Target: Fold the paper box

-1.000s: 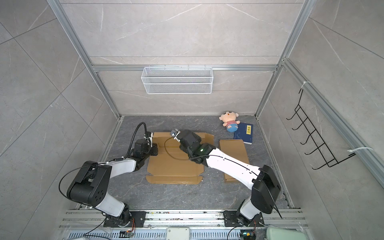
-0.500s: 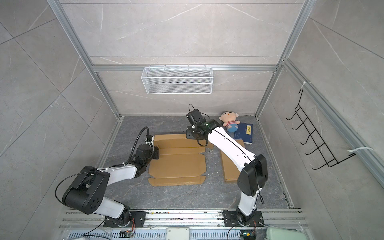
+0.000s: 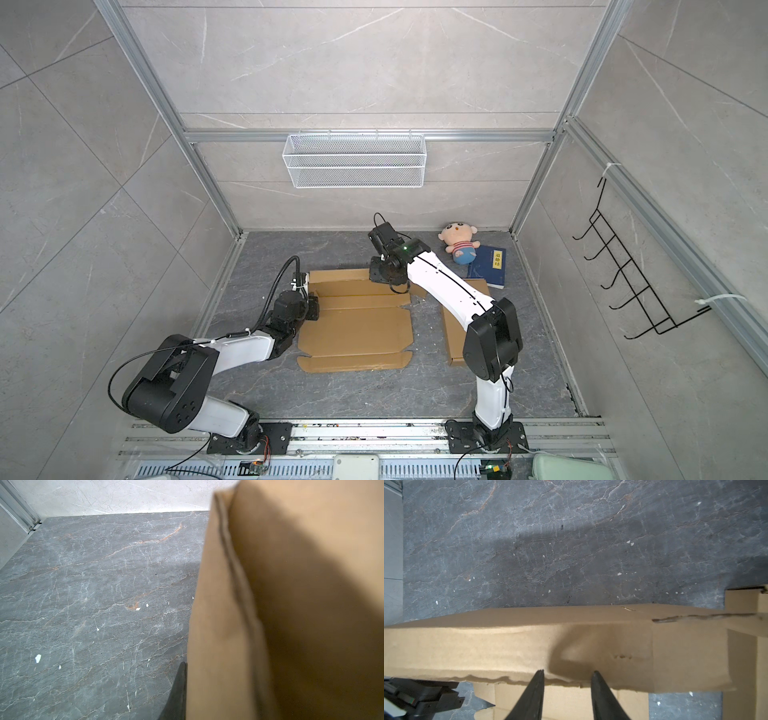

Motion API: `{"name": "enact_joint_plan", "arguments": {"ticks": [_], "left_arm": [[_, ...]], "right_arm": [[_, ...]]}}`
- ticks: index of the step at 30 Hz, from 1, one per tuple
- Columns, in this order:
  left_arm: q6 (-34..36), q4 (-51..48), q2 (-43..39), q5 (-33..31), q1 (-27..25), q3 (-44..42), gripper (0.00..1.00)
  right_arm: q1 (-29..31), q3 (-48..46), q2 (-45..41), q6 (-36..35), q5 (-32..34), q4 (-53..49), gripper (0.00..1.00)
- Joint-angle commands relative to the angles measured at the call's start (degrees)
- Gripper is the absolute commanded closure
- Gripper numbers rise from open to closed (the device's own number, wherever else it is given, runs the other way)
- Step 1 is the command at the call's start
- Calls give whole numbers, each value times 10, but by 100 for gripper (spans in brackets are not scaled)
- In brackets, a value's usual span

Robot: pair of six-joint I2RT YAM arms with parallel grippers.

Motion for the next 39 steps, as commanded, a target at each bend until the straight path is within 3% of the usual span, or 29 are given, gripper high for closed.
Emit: {"name": "enact_joint_plan", "arguments": {"ticks": [1, 5, 10, 19, 26, 39], "left_arm": [[23, -3, -8, -20, -4, -5, 96], [23, -17, -3, -17, -4, 5, 96], [23, -15, -4, -16, -4, 2, 96], [22, -13, -4, -15, -4, -1, 96], [23, -14, -3, -14, -4, 0, 96], [23, -19, -1, -12, -5, 3, 96]], "right_arm": [[-20, -15, -21, -12, -39, 10, 56], [-54, -2, -52, -70, -35, -19, 44], [-94, 33, -29, -130, -14, -106, 32], [-94, 54, 17, -119, -66, -87, 27], [-92, 44, 41, -90, -128, -59, 35], [-92, 1, 41, -54, -180, 2, 65]]}}
